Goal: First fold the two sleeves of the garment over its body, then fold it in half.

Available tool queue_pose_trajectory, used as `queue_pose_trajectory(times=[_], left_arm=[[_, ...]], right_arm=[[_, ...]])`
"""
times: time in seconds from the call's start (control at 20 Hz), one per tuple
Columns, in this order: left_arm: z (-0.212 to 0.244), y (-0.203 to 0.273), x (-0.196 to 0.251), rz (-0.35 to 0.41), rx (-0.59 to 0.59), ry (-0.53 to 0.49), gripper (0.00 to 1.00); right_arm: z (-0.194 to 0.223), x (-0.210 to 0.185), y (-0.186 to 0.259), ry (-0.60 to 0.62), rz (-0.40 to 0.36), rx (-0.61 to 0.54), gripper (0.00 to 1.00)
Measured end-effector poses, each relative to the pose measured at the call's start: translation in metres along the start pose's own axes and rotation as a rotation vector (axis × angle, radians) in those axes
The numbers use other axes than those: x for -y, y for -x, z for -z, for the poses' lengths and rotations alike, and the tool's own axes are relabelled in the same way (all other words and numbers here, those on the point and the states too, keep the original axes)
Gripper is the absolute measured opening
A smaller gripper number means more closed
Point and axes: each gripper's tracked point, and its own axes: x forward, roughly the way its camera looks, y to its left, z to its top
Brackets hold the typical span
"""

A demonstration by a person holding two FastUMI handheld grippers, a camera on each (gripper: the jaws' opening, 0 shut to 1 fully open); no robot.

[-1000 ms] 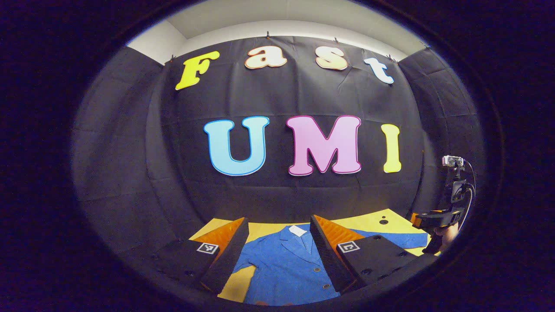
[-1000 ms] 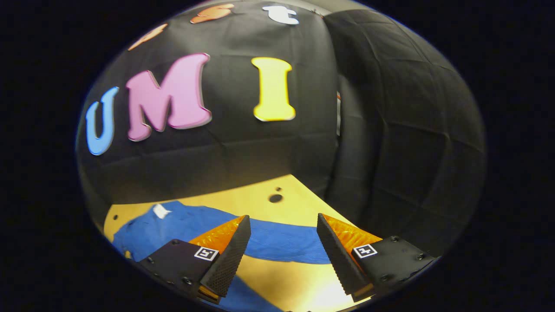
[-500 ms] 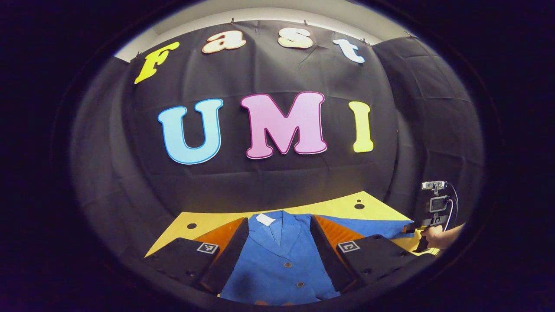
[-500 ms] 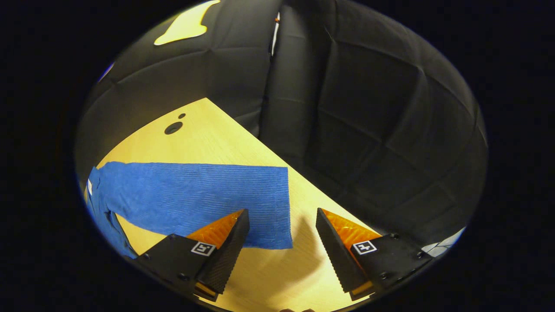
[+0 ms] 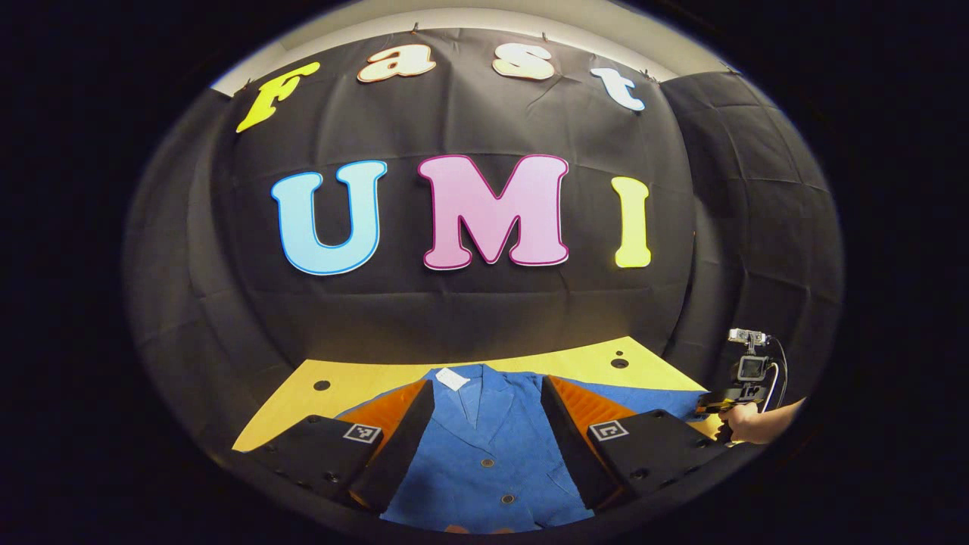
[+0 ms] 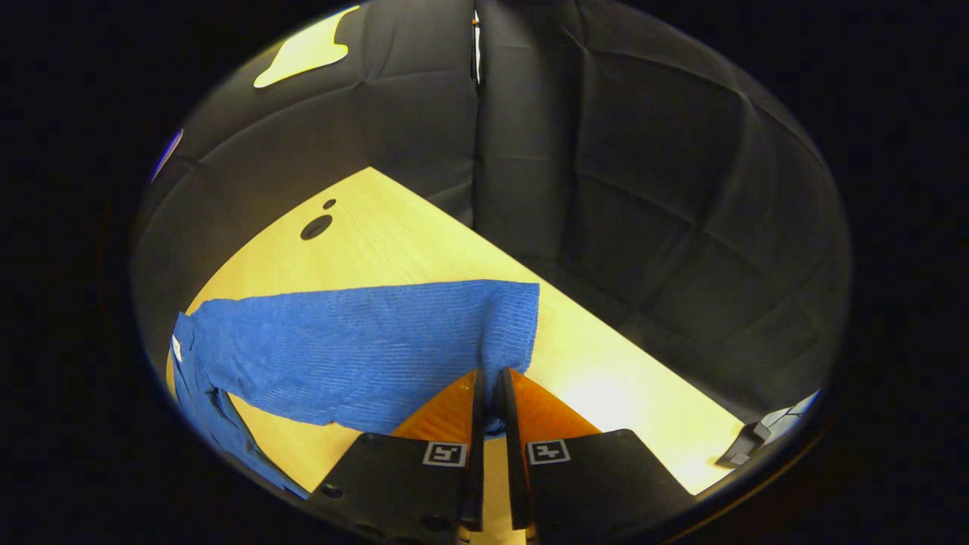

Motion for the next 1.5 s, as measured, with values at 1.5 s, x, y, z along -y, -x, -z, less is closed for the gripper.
queue_pose_trajectory(times=[1.5], left_arm=[[0.102, 0.124, -0.193, -0.402, -0.092, 0.241, 0.82]], right_arm=[[0.168, -0.558, 0.261, 0.274, -0.916, -0.009, 0.0]])
